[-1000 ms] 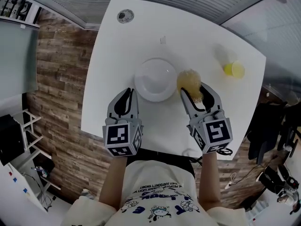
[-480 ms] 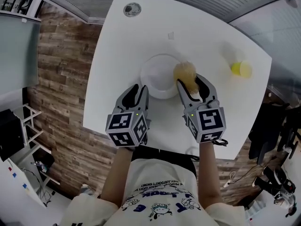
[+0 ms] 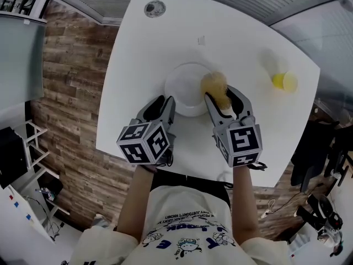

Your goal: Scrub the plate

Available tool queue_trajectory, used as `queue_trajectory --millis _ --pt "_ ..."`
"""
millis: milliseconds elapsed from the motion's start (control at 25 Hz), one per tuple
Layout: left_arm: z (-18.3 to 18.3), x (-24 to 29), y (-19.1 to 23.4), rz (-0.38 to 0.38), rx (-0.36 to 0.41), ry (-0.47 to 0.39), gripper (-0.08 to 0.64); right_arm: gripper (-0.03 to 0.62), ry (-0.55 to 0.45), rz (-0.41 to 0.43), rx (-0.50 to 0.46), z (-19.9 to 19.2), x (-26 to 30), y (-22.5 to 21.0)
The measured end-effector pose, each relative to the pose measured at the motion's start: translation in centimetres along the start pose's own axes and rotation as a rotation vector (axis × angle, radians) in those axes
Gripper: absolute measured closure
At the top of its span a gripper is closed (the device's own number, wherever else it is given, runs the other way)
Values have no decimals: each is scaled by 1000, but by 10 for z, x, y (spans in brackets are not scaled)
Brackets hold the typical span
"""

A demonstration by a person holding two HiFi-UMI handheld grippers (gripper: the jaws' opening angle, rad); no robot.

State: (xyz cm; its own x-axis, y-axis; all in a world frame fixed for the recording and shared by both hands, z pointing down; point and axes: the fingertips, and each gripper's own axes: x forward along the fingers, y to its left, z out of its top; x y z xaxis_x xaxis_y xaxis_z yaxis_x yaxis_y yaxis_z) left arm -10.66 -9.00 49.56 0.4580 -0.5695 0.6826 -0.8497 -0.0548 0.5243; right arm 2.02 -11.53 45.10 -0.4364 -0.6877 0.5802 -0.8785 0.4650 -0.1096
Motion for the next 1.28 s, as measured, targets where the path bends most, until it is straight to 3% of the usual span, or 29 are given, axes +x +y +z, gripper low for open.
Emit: queue_trajectory --millis 560,720,1280 --pt "0 10 -2 -57 -121 67 423 391 23 29 8 -9 8 3" --pt "-5 17 -15 -136 -186 105 440 394 42 54 4 -17 14 7" --pt "-4 14 -20 -207 -285 48 492 396 39 51 -4 -17 13 6"
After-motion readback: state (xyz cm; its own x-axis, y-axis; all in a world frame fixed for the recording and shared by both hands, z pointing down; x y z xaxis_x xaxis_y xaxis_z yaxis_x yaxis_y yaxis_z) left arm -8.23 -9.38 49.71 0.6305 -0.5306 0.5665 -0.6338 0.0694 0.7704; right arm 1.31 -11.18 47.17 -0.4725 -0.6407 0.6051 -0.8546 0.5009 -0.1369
